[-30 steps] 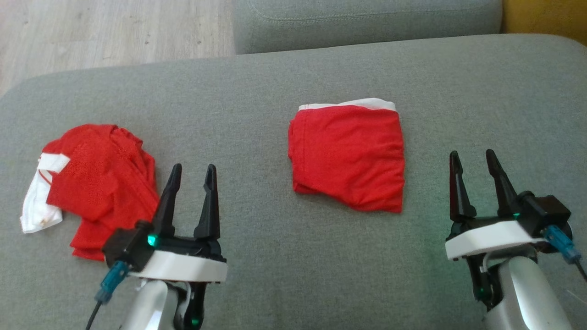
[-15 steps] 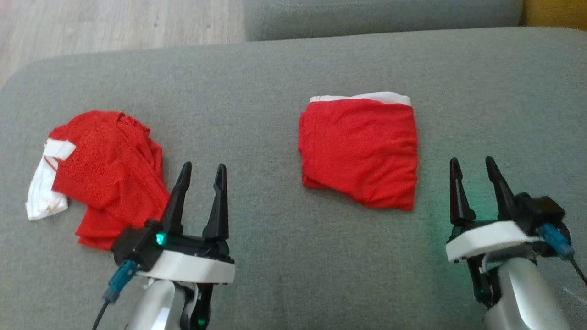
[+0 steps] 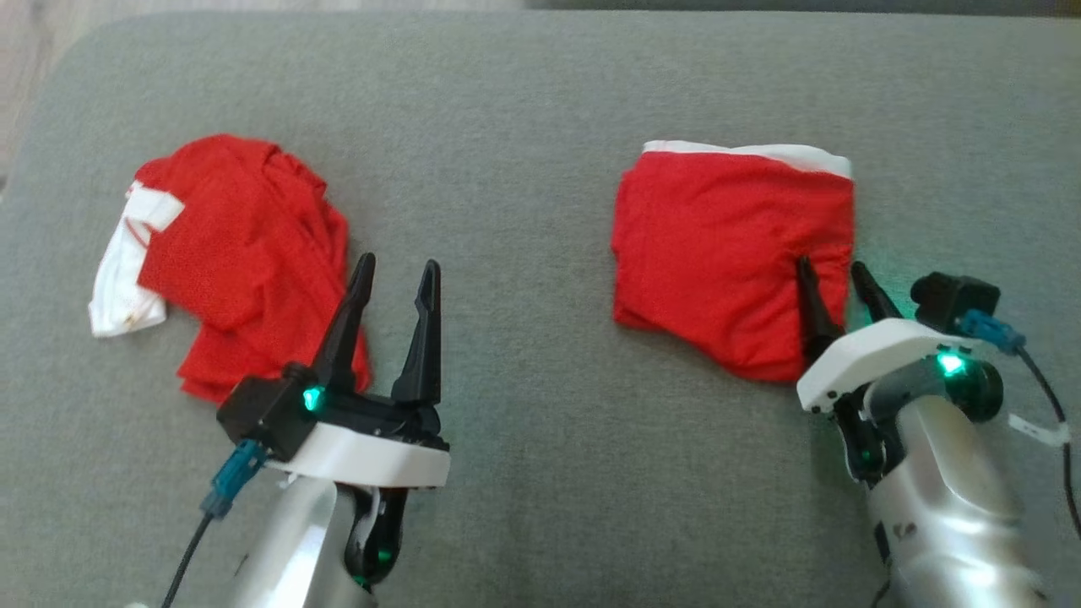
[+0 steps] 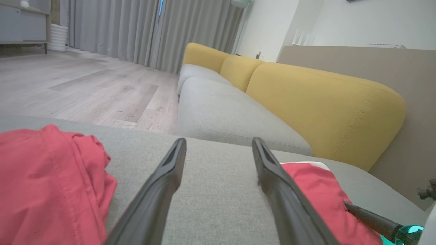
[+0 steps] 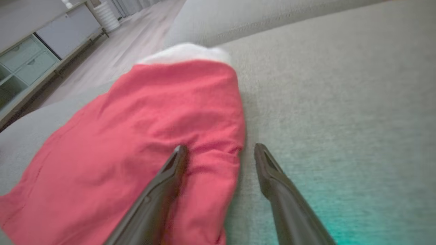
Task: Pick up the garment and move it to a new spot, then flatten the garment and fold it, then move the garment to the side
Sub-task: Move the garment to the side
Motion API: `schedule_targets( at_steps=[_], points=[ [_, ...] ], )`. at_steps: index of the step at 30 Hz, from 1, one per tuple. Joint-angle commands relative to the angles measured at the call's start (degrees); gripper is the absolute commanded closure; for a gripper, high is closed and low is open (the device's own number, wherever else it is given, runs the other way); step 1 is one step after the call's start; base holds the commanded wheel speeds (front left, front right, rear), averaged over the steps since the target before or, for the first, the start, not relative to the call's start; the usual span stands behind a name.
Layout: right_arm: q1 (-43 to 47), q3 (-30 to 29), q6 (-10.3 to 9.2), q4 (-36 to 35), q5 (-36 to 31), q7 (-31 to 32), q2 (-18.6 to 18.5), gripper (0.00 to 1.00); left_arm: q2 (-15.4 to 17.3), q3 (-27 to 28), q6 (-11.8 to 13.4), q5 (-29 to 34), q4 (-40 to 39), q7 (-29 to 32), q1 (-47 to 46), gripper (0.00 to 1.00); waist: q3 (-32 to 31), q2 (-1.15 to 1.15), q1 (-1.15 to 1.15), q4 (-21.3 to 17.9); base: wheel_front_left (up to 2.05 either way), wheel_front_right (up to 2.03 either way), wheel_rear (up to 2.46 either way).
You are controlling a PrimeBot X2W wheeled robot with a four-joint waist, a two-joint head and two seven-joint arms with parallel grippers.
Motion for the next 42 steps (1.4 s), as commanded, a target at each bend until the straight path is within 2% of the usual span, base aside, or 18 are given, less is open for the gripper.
schedule_targets(
  at_steps=[1, 2, 4, 5, 6, 7, 11, 16, 21, 26, 33, 37, 42],
  points=[
    [-2.55, 1.81, 0.14, -0.12, 0.77, 0.2, -0.04, 0.0, 0.29, 1.14, 0.09, -0.54, -1.47, -0.29, -2.14, 0.0, 0.93, 0.0, -0.01, 1.15, 0.0, 0.0, 0.0],
    [-4.04, 2.48, 0.14, 2.74, 1.33, 0.5, -0.04, 0.0, 0.29, 0.99, 0.09, -0.66, -1.35, -0.29, -2.39, 0.0, 1.29, 0.0, -0.01, 1.69, 0.0, 0.0, 0.0],
    [-4.73, 2.83, 0.14, 4.01, 1.72, 0.36, -0.04, 0.0, 0.29, 0.89, 0.09, -0.68, -1.34, -0.29, -2.51, 0.0, 1.47, 0.0, -0.01, 1.91, 0.0, 0.0, 0.0],
    [-5.39, 3.17, 0.14, 5.24, 1.72, 0.0, -0.04, 0.12, 0.29, 0.84, 0.09, -0.68, -1.33, -0.29, -2.58, 0.0, 1.54, 0.0, -0.01, 2.02, 0.0, 0.0, 0.0],
    [-6.77, 3.37, 0.14, 7.3, 0.09, -1.82, -0.04, 0.76, 0.29, 0.83, 0.09, -0.62, -1.31, -0.29, -2.69, 0.0, 1.65, 0.0, -0.01, 2.07, 0.0, 0.0, 0.0],
    [-7.4, 3.5, 0.14, 8.1, -1.1, -2.94, -0.04, 1.0, 0.29, 0.85, 0.09, -0.58, -1.3, -0.29, -2.79, 0.0, 1.69, 0.0, -0.01, 2.02, 0.0, 0.0, 0.0],
    [-9.53, 3.53, 0.14, 10.3, -6.73, -6.35, -0.04, 1.0, 0.29, 0.78, 0.09, -0.47, -1.64, -0.29, -3.29, 0.0, 1.65, 0.0, -0.01, 1.08, 0.0, 0.0, 0.0],
    [-11.52, 3.49, 0.14, 11.0, -13.67, -7.32, -0.69, 1.0, 0.29, -0.07, 0.09, -0.6, -2.46, -0.29, -4.06, 0.0, 1.41, 0.0, -0.01, -0.89, 0.0, 0.0, 0.0],
    [-12.76, 8.04, 0.14, 10.54, -16.34, -5.26, -5.07, 1.0, 0.29, -1.64, 0.09, -0.98, -3.14, -0.29, -5.33, 0.0, 1.13, 0.0, -0.01, -2.92, 0.0, 0.0, 0.0],
    [-13.54, 15.33, 0.14, 8.87, -14.19, -1.75, -13.81, 1.0, 0.29, -2.42, 0.09, -1.66, -4.09, -0.29, -6.4, 0.0, 1.5, 0.0, -0.01, -4.31, 0.0, 0.0, 0.0],
    [-13.3, 27.49, 0.14, 6.07, -8.52, 3.4, -30.76, 1.0, 0.29, -3.4, 0.09, -1.82, -4.82, -0.29, -7.52, 0.0, 3.59, 0.0, -0.01, -4.19, 0.0, 0.0, 0.0],
    [-13.8, 30.25, 0.14, 5.46, -4.25, 5.07, -38.78, 1.0, 0.29, -3.44, 0.09, -1.59, -5.06, -0.29, -8.37, 0.0, 5.23, 0.0, -0.01, -3.39, 0.0, 0.0, 0.0],
    [-14.78, 29.99, 0.14, 5.61, -1.55, 6.32, -44.45, 1.0, 0.29, -3.3, 0.09, -1.14, -5.12, -0.29, -9.19, 0.0, 7.17, 0.0, -0.01, -2.52, 0.0, 0.0, 0.0]
  ],
)
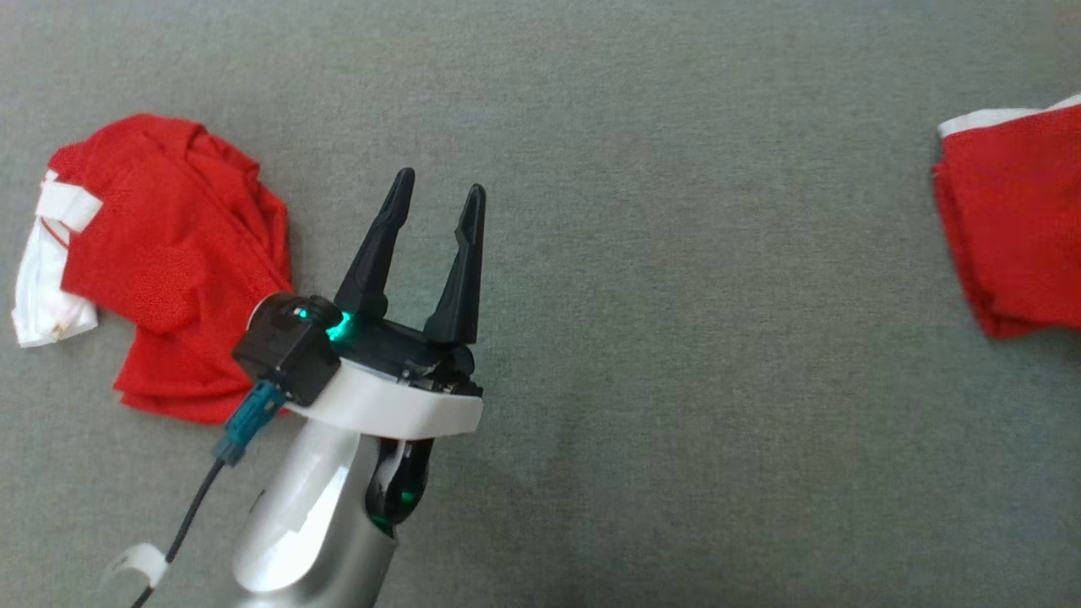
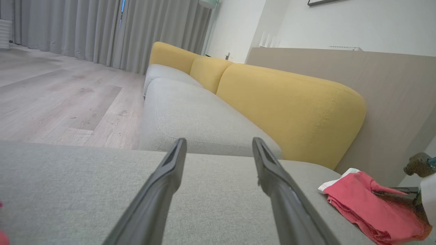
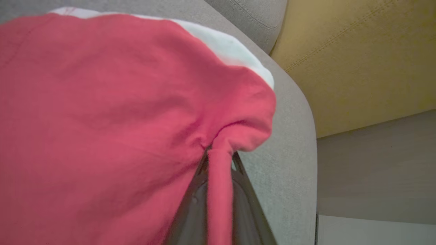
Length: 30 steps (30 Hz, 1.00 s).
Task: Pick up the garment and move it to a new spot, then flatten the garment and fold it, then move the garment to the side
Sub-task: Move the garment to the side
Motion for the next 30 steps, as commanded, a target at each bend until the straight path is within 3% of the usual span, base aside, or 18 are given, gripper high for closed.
schedule_targets(
  at_steps=[1, 8, 15, 16, 17, 23, 30],
  points=[
    [-0.11, -0.29, 0.14, -0.78, 0.47, 0.02, -3.38, 1.0, 0.41, 1.66, 0.09, 0.52, -2.04, -0.29, -1.78, 0.0, 0.83, 0.0, -0.01, 0.49, 0.0, 0.0, 0.0],
    [-0.71, -2.99, 0.14, 0.92, -0.17, 0.24, -5.19, 1.0, 0.41, 1.6, 0.09, 0.52, -2.15, -0.29, -2.34, 0.0, 1.85, 0.0, -0.01, 1.08, 0.0, 0.0, 0.0],
    [-0.99, -7.18, 0.14, 2.7, -2.95, -0.14, -3.9, 1.0, 0.41, 1.66, 0.09, 0.59, -1.83, -0.29, -2.24, 0.0, 1.55, 0.0, -0.01, 0.91, 0.0, 0.0, 0.0],
    [-0.98, -7.97, 0.14, 2.71, -3.15, -0.67, -3.43, 0.21, 0.41, 1.67, 0.09, 0.61, -1.7, -0.29, -2.16, 0.0, 1.28, 0.0, -0.01, 0.82, 0.0, 0.0, 0.0],
    [-1.01, -8.93, 0.14, 2.86, -3.24, -0.97, -2.86, 0.0, 0.41, 1.73, 0.09, 0.65, -1.59, -0.29, -2.07, 0.0, 1.01, 0.0, -0.01, 0.7, 0.0, 0.0, 0.0],
    [-0.81, -12.69, 0.14, 2.17, -5.72, -1.81, 1.33, 0.0, 0.41, 2.71, 0.09, 0.99, -0.99, -0.29, -0.95, 0.0, -2.12, 0.0, -0.01, -0.47, 0.0, 0.0, 0.0],
    [-0.43, -18.86, 0.14, -2.11, -3.54, -4.63, 10.95, 0.0, 0.41, 5.31, 0.09, 1.41, -0.96, -0.29, 1.74, 0.0, -7.76, 0.0, -0.01, -1.77, 0.0, 0.0, 0.0]
  ],
)
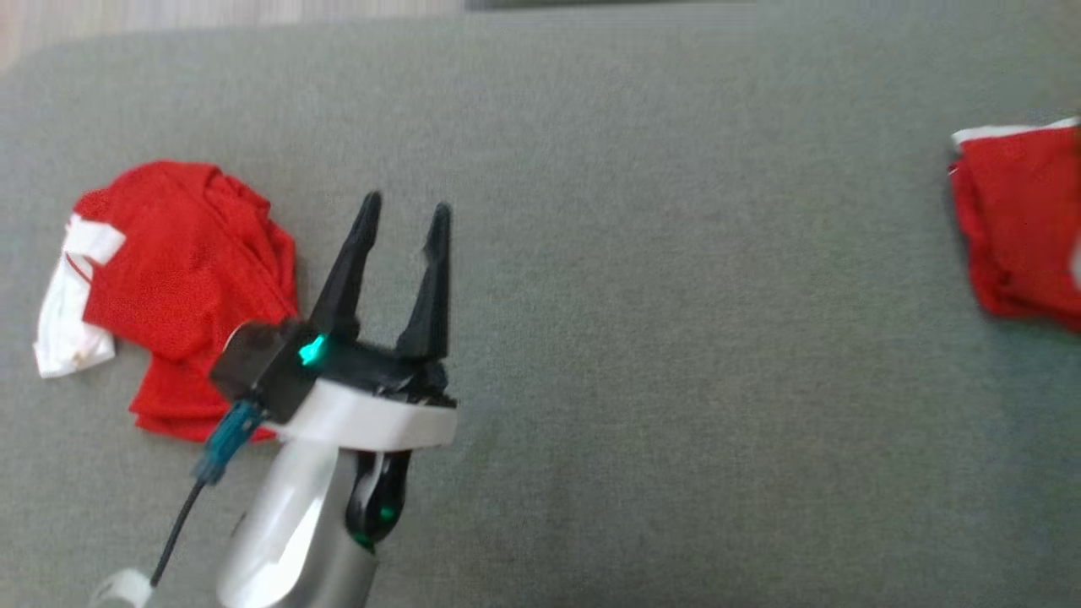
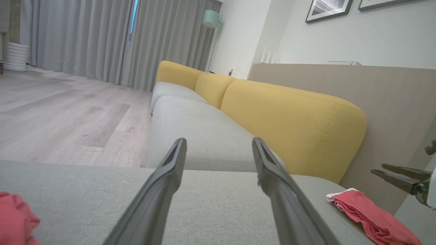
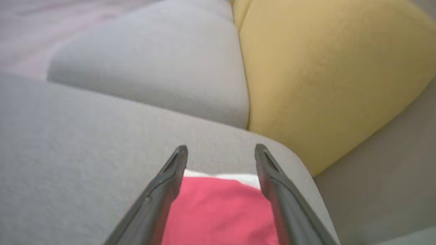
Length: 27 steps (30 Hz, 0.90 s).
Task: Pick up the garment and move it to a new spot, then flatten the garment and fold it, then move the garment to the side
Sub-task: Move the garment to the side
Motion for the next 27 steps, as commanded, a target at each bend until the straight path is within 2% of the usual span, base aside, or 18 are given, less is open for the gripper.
schedule_targets(
  at_steps=[1, 11, 15, 18, 21, 23, 27],
  points=[
    [0.35, -0.37, 0.14, -3.46, 0.39, -1.68, 0.76, 0.0, 0.42, 2.91, 0.09, 0.66, -1.8, -0.29, 0.36, 0.0, -2.95, 0.0, 0.01, -0.81, 0.0, 0.0, 0.0],
    [6.03, -7.32, 0.14, -18.79, 6.26, -4.05, 17.54, 0.0, 0.42, 8.73, 0.09, 1.35, -2.65, -0.29, 6.53, 0.0, -9.96, 0.0, 0.01, -1.23, 0.0, 0.0, 0.0],
    [10.83, -8.33, 0.14, -24.64, 6.34, -4.5, 23.77, 0.0, 0.42, 9.93, 0.09, 1.9, -2.67, -0.29, 8.52, 0.0, -11.33, 0.0, 0.01, -0.96, 0.0, 0.0, 0.0],
    [15.8, -8.04, 0.14, -27.59, 5.05, -7.09, 26.75, 0.0, 0.42, 11.22, 0.09, 1.55, -2.56, -0.29, 9.89, 0.0, -11.96, 0.0, 0.01, -0.66, 0.0, 0.0, 0.0],
    [19.45, -7.55, 0.14, -28.45, 4.0, -9.07, 28.02, 0.0, 0.42, 11.65, 0.09, 1.5, -2.38, -0.29, 10.82, 0.0, -12.36, 0.0, 0.01, -0.45, 0.0, 0.0, 0.0],
    [24.22, -8.36, 0.14, -29.2, 1.15, -11.75, 29.21, 0.0, 0.42, 11.91, 0.09, 3.59, -1.47, -0.29, 12.37, 0.0, -12.73, 0.0, 0.01, -0.42, 0.0, 0.0, 0.0],
    [29.43, -8.62, 0.14, -29.36, -0.25, -12.89, 30.04, 0.0, 0.42, 12.69, 0.09, 4.51, -0.87, -0.29, 14.27, 0.0, -13.03, 0.0, 0.01, -0.47, 0.0, 0.0, 0.0]
  ],
)
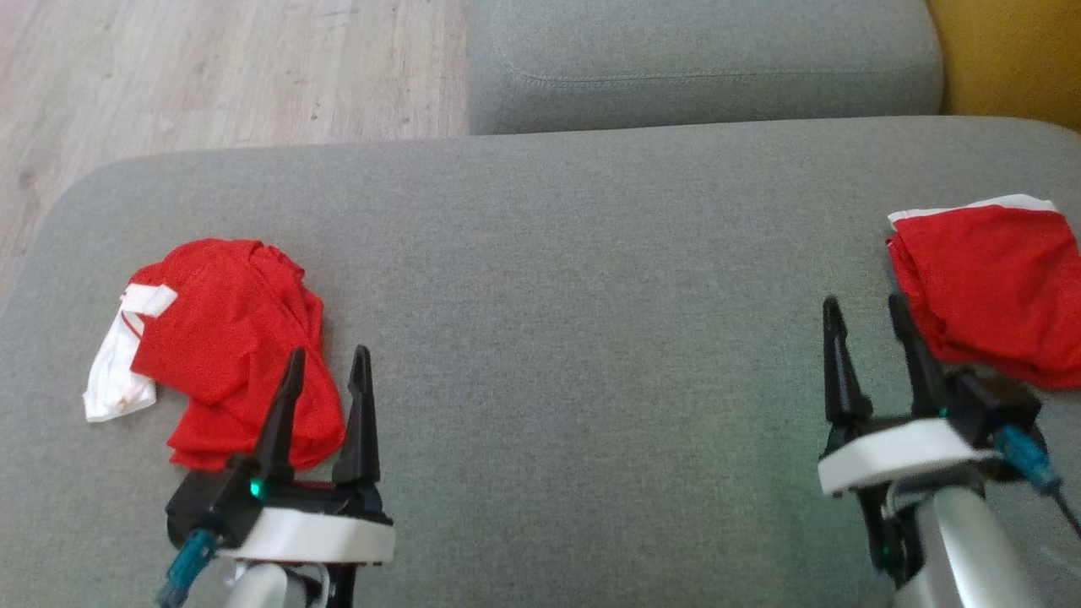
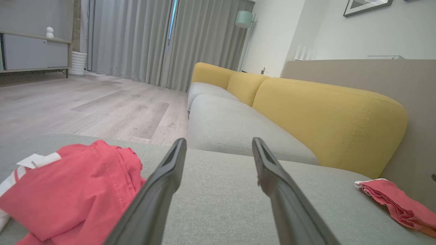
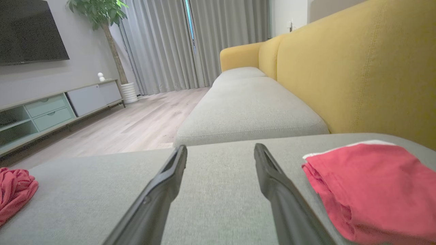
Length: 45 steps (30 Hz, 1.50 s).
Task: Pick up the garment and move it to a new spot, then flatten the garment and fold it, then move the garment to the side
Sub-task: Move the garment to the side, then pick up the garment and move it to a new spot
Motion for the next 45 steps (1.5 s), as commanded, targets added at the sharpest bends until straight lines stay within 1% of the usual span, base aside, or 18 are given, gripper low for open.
schedule_targets(
  at_steps=[1, 4, 8, 20, 25, 29, 34, 35, 45],
  points=[
    [-0.95, 1.2, 0.14, -2.15, -0.05, -0.69, 0.5, 0.0, 0.28, 2.52, 0.09, 0.32, -1.63, -0.29, -1.45, 0.0, -0.21, 0.0, 0.0, 0.08, 0.0, 0.0, 0.0],
    [1.78, 2.29, 0.14, -4.15, 1.63, -0.74, 0.55, 0.0, 0.28, 3.32, 0.09, 0.12, -1.85, -0.29, -0.52, 0.0, -0.48, 0.0, 0.0, 0.18, 0.0, 0.0, 0.0],
    [3.97, 2.29, 0.14, -5.96, 2.91, -0.76, 0.57, 0.0, 0.28, 3.22, 0.09, 0.31, -2.4, -0.29, 0.23, 0.0, -0.64, 0.0, 0.0, 0.3, 0.0, 0.0, 0.0],
    [4.09, 2.78, 0.14, -7.27, 3.28, -0.77, 0.58, 0.0, 0.28, 3.02, 0.09, -0.14, -3.45, -0.29, 0.45, 0.0, -0.84, 0.0, 0.0, -0.52, 0.0, 0.0, 0.0],
    [4.25, 2.86, 0.14, -7.04, 3.44, -0.77, 0.58, 0.0, 0.28, 2.5, 0.09, -0.27, -3.23, -0.29, 0.11, 0.0, -0.72, 0.0, 0.0, -0.13, 0.0, 0.0, 0.0],
    [3.97, 4.13, 0.14, -6.77, 2.99, -0.77, 0.58, 0.0, 0.28, 2.85, 0.09, -0.02, -2.53, -0.29, -0.29, 0.0, -0.43, 0.0, 0.0, 1.38, 0.0, 0.0, 0.0],
    [3.8, 6.56, 0.14, -5.99, 2.79, -0.77, 0.58, 0.0, 0.28, 3.85, 0.1, 0.39, -1.84, -0.29, -0.5, 0.0, -0.48, 0.0, 0.0, 4.71, 0.0, 0.0, 0.0],
    [3.8, 6.56, 0.14, -5.99, 2.79, -0.77, 0.58, 0.0, 0.28, 3.85, 0.1, 0.39, -1.84, -0.29, -0.5, 0.0, -0.48, 0.0, 0.0, 4.71, 0.0, 0.0, 0.0],
    [4.72, 11.65, 0.14, -4.69, 4.42, -0.77, 0.59, 0.0, 0.28, 6.47, 0.36, 1.47, -0.44, -0.29, 0.1, 0.0, -1.34, 0.0, 0.0, 13.08, 0.0, 0.0, 0.0]
  ],
)
